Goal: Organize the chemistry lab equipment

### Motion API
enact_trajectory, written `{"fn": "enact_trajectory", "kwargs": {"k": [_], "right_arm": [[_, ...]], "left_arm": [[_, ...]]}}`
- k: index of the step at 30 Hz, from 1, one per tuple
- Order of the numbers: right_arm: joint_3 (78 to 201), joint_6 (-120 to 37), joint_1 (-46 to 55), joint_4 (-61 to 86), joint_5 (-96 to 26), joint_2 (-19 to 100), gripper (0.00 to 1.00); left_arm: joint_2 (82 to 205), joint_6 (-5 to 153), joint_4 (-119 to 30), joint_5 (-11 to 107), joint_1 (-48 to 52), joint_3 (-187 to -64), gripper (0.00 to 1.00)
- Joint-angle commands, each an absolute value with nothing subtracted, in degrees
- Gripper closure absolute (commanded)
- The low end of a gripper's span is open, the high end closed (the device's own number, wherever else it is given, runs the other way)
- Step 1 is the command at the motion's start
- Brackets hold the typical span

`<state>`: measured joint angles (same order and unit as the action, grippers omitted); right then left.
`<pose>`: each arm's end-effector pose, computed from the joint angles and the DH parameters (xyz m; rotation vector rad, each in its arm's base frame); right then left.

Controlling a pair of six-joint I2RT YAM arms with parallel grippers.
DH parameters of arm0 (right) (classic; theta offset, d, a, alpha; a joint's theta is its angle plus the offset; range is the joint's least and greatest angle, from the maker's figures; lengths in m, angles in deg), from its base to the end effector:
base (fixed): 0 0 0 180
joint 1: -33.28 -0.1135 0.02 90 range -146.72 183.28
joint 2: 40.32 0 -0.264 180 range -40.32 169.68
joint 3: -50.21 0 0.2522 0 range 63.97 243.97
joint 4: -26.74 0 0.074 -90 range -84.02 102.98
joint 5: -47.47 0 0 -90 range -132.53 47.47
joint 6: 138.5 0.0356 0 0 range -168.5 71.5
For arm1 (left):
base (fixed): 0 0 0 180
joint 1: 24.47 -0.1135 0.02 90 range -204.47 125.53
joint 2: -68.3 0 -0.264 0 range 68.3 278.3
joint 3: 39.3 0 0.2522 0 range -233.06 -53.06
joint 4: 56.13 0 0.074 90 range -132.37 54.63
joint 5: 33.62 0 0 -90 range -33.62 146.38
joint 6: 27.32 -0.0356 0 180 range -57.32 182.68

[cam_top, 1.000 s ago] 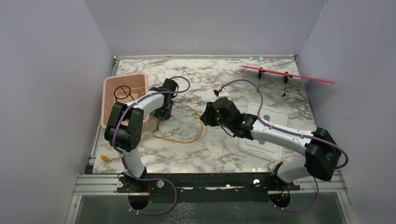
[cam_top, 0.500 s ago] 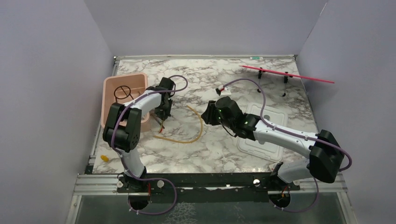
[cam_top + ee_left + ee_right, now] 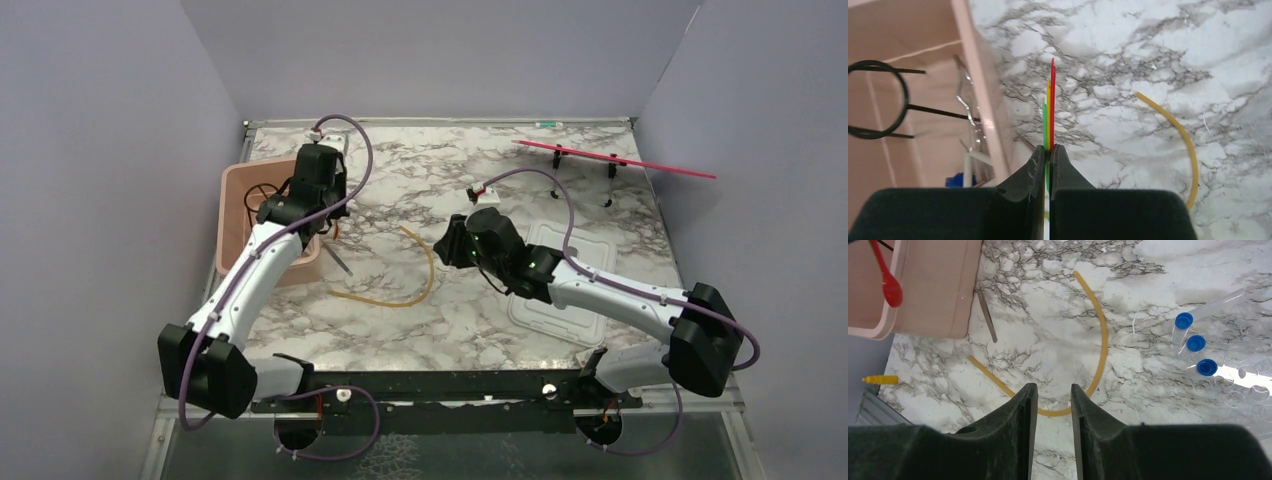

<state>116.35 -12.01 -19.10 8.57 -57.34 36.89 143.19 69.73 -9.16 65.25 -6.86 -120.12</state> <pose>0.1926 0.2350 0.2696 -0.1336 2.1307 0.6761 0.2727 -0.0808 0.3227 0.1294 2.2735 -0.0488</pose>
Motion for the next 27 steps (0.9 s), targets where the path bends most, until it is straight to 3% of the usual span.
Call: {"fn": "enact_trajectory", "kwargs": {"k": [1, 6, 11, 18, 27], "right_arm": [[115.6, -11.5, -18.8, 9.2, -59.3, 34.7, 0.65], [115.7, -11.7, -18.8, 9.1, -59.2, 34.4, 0.65], [115.6, -11.6, -18.8, 9.6, -59.1, 34.7, 0.65], [113.4, -10.0, -18.8, 12.4, -58.0, 34.8, 0.66], [113.5, -10.6, -18.8, 15.3, -56.1, 37.1, 0.66]], "left_arm": [[137.2, 71.1, -11.0, 75.8, -8.8, -119.0, 0.97], [134.5, 72.3, -10.6, 75.1, -16.0, -118.4, 0.97], [137.9, 74.6, -10.2, 66.1, -23.4, -118.3, 0.96], [149.3, 73.5, -11.4, 62.4, -23.9, -119.7, 0.98], [154.0, 74.8, -15.1, 62.3, -26.1, -117.0, 0.95]]}}
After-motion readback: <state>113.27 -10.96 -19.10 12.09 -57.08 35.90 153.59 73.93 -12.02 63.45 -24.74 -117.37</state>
